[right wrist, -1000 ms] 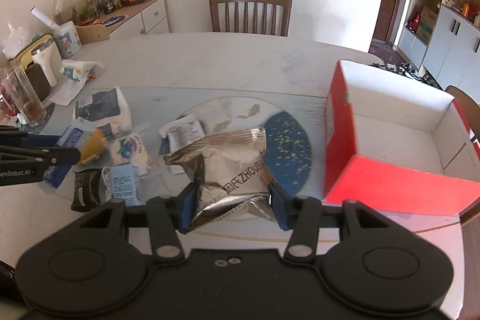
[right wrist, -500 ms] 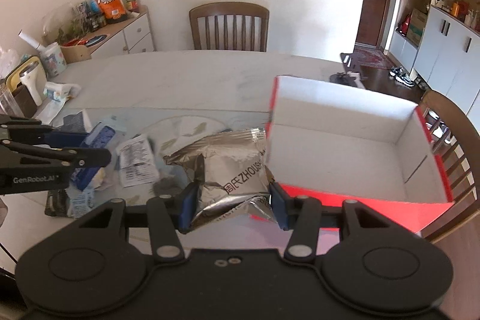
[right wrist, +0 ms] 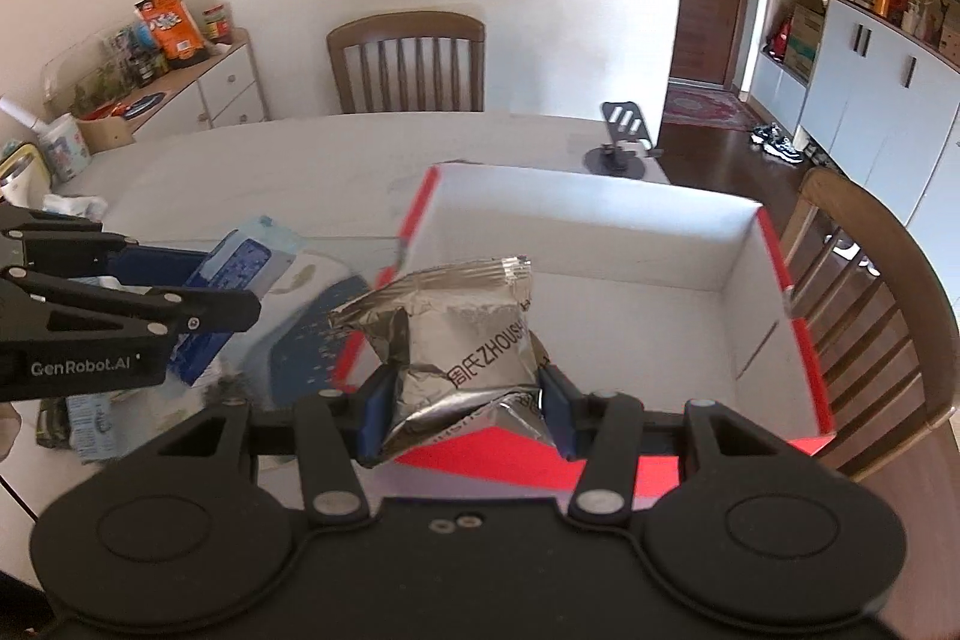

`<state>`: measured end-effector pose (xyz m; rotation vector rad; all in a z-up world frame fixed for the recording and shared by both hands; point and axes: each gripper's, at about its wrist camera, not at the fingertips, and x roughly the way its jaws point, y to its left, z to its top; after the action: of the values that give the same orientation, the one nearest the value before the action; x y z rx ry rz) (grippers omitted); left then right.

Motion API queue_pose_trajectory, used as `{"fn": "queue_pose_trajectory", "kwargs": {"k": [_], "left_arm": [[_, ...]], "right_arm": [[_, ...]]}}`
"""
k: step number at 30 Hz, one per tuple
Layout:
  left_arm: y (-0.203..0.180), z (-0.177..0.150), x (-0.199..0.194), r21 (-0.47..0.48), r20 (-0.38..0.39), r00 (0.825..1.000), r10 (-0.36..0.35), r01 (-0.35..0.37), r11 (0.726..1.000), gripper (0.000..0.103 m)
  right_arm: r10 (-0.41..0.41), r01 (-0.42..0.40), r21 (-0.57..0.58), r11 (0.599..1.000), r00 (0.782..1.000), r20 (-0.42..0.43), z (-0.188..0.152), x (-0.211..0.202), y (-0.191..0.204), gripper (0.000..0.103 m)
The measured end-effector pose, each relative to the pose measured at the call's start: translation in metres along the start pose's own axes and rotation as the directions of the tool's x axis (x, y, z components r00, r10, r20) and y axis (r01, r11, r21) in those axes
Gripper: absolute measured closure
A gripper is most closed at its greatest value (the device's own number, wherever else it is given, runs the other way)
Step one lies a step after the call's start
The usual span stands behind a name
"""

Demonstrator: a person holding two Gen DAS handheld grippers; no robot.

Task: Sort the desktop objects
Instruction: 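Carry the blue bar and silver foil bag over the red box with both tools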

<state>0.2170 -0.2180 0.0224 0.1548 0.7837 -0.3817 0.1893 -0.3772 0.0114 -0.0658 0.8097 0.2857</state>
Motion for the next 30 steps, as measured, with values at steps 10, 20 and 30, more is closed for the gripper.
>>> {"fn": "queue_pose_trajectory", "kwargs": {"k": [10, 20, 30], "left_arm": [[-0.030, 0.039, 0.050, 0.061, -0.040, 0.999, -0.037, 0.039, 0.997, 0.067], [-0.053, 0.051, 0.111, 0.118, -0.148, 0.988, -0.043, 0.061, 0.991, 0.067], [-0.049, 0.047, 0.161, 0.110, -0.274, 0.960, -0.050, 0.083, 0.990, 0.067]], "right_arm": [[-0.049, 0.050, 0.038, 0.998, 0.998, -0.031, 0.008, 0.024, -0.046, 0.053], [-0.087, 0.092, 0.036, 0.995, 0.989, -0.119, 0.001, 0.064, -0.077, 0.053], [-0.074, 0.083, 0.031, 0.996, 0.971, -0.227, -0.005, 0.101, -0.096, 0.053]]}}
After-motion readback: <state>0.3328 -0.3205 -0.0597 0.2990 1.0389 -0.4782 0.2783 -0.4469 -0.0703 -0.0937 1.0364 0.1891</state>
